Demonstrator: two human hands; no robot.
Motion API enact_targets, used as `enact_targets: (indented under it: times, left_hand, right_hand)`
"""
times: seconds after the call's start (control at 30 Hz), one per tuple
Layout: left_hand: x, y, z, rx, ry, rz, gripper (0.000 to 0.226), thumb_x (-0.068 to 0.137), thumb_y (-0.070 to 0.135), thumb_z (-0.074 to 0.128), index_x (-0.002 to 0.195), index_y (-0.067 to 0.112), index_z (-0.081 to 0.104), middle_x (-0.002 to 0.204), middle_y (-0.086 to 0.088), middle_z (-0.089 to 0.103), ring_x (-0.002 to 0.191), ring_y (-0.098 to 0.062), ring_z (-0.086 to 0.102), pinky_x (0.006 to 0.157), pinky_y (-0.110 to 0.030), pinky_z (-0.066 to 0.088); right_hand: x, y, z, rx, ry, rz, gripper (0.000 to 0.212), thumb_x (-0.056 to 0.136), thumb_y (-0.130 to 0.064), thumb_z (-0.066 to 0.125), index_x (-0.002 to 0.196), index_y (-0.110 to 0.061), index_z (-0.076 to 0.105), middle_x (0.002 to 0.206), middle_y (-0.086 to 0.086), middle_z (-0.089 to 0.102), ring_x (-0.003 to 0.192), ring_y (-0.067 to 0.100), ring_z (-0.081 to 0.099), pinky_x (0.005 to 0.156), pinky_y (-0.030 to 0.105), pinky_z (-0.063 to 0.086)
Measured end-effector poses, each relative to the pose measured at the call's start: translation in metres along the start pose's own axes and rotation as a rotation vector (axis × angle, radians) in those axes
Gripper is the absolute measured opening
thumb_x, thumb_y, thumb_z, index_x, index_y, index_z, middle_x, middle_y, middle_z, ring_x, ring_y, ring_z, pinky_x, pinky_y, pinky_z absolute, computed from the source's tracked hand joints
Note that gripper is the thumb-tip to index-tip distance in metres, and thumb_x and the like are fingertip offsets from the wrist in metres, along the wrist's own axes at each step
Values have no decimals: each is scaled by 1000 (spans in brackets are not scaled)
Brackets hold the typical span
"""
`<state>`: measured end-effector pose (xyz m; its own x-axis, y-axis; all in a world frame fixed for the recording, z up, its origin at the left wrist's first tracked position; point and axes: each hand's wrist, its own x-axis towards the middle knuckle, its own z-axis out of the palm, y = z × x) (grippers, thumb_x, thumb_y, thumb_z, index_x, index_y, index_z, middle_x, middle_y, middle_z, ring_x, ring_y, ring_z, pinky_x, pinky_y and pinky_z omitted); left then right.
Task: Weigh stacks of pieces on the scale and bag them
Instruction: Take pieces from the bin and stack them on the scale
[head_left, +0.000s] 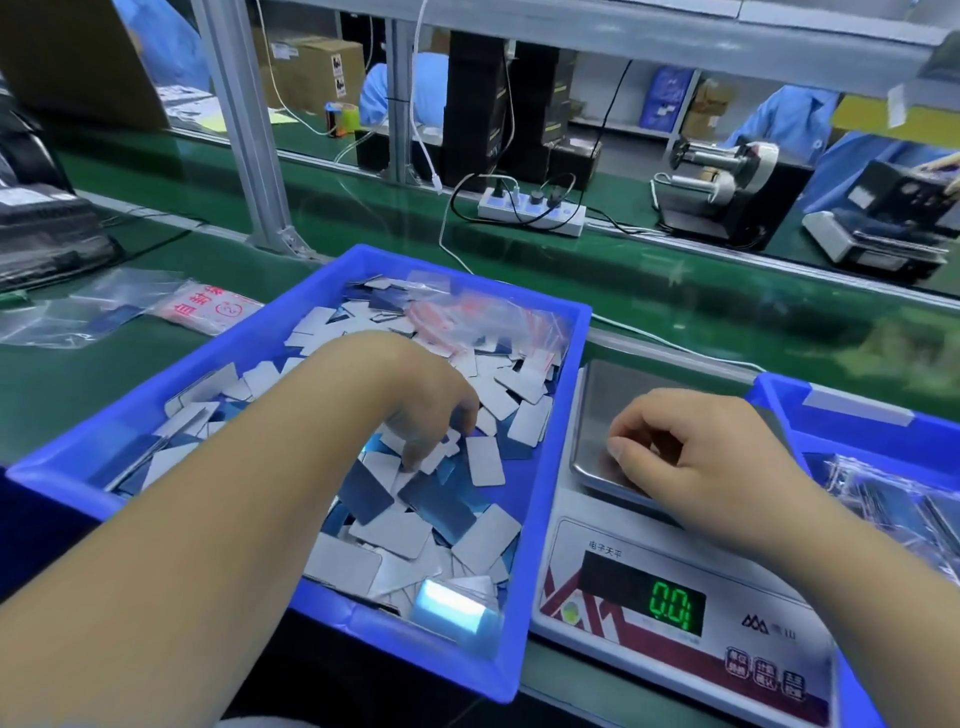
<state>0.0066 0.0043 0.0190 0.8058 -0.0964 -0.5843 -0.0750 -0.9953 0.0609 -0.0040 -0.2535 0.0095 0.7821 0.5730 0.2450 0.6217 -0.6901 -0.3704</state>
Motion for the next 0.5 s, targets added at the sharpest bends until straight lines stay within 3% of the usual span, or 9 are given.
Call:
enact_targets:
  times: [0.07, 0.13, 0.2, 0.37, 0.43, 0.5]
  left_hand:
    - [1, 0, 2, 31, 8, -33, 65, 75, 19, 85, 129, 32, 51, 101, 16, 51, 108, -19, 56, 87, -35, 51]
    - [1, -1, 0, 76, 30, -79, 64, 73, 28, 87, 124, 33, 48, 112, 10, 50, 103, -21, 52, 76, -34, 46]
    - [-1, -1, -4, 96, 38, -105, 61, 72, 34, 88, 117, 34, 47, 108, 9, 48, 98, -22, 51, 67, -32, 42]
    - [-6, -4, -7, 146, 28, -135, 56, 68, 43, 89, 113, 26, 61, 96, 7, 58, 96, -25, 60, 87, -39, 54]
    - [-6, -9, -7, 142, 34, -139, 45, 67, 47, 89, 97, 25, 63, 95, 5, 62, 90, -23, 62, 82, -37, 54]
    - [-6, -14, -7, 115, 41, -115, 42, 65, 48, 89, 74, 28, 53, 82, 10, 56, 76, -17, 58, 68, -31, 50]
  right_hand:
    - [-1, 1, -1, -2, 5, -5, 9, 83, -20, 66, 75, -24, 69, 71, -9, 64, 78, 10, 55, 65, 16, 40]
    - [-1, 2, -2, -2, 14, 1, 9, 83, -19, 67, 75, -24, 69, 71, -9, 65, 78, 10, 55, 65, 16, 41]
    - [-1, 2, -3, -2, 25, 8, 9, 83, -19, 67, 76, -24, 69, 72, -9, 65, 77, 8, 55, 65, 16, 41]
    - [0, 1, -3, -9, 30, 15, 9, 84, -20, 67, 77, -25, 69, 72, -10, 65, 80, 6, 55, 65, 13, 40]
    - [0, 1, -2, -6, 21, 17, 10, 84, -19, 68, 76, -25, 69, 71, -11, 65, 80, 6, 56, 64, 11, 39]
    - [-1, 1, -2, 5, 23, 15, 11, 83, -18, 68, 75, -25, 69, 71, -11, 65, 79, 6, 56, 64, 12, 40]
